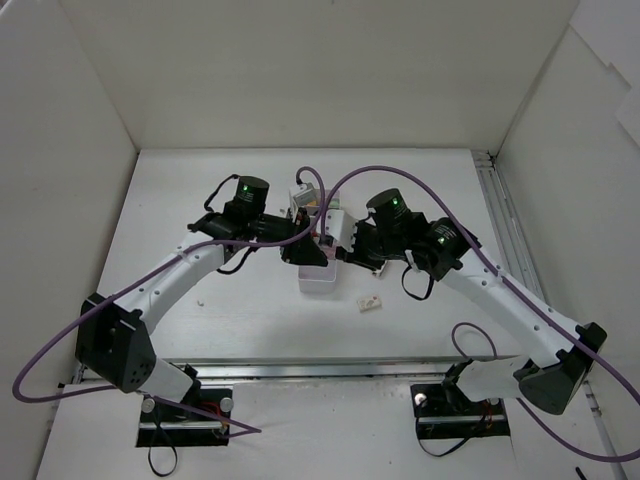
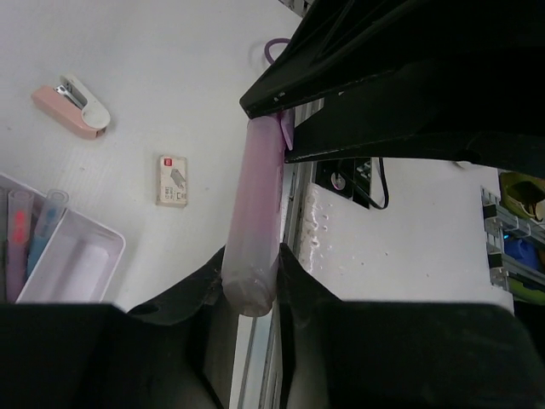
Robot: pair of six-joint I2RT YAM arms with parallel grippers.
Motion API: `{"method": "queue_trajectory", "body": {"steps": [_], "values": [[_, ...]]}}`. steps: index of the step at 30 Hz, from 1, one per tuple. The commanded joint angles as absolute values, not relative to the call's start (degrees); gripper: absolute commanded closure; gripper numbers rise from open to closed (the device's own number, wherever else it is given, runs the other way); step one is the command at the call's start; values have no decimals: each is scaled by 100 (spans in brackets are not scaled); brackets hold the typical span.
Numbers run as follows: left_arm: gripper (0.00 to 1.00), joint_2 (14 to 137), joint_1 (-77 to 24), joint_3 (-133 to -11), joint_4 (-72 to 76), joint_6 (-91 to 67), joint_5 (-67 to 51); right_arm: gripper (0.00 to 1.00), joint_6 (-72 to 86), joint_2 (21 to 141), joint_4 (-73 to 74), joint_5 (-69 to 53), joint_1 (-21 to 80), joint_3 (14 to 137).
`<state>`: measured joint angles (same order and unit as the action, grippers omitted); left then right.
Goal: Sort the stationery into containers
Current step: Place the pen in the storage box.
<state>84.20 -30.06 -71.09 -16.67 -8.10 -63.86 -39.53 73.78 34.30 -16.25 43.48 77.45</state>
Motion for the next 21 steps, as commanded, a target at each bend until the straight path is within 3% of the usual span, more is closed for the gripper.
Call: {"method": "queue_trajectory", "body": {"steps": [1,4,8,9,10,13,17,21], "values": [[100,8183,-3023,-7365,-950,-949,-6249,100,-3999,7453,3349,-1565,4359,8068],[100,8086,-2962,-7286,-625,-1256,-6109,99,-3912,7497,3349,-1468,4342,8086],[100,7858,-2787,-7111,-221,-1555,-5872,88,-3788,7479,3331,-1292,4368,8095],[100,7823,-2786,-7058,-194,-1617,-5828,82,-3701,7471,3331,-1275,4333,8086],[100,7787,-2786,-7032,-167,-1661,-5758,70,-3657,7471,3314,-1292,4324,8086],[100,7656,-2725,-6926,-53,-1784,-5599,60,-3525,7471,3226,-1327,4281,8086],[100,7515,-2672,-6768,307,-1925,-5336,60,-3393,7453,3112,-1301,4219,8068],[100,7515,-2558,-6741,395,-2021,-5282,50,-3226,7339,2945,-1283,4157,7954]]}}
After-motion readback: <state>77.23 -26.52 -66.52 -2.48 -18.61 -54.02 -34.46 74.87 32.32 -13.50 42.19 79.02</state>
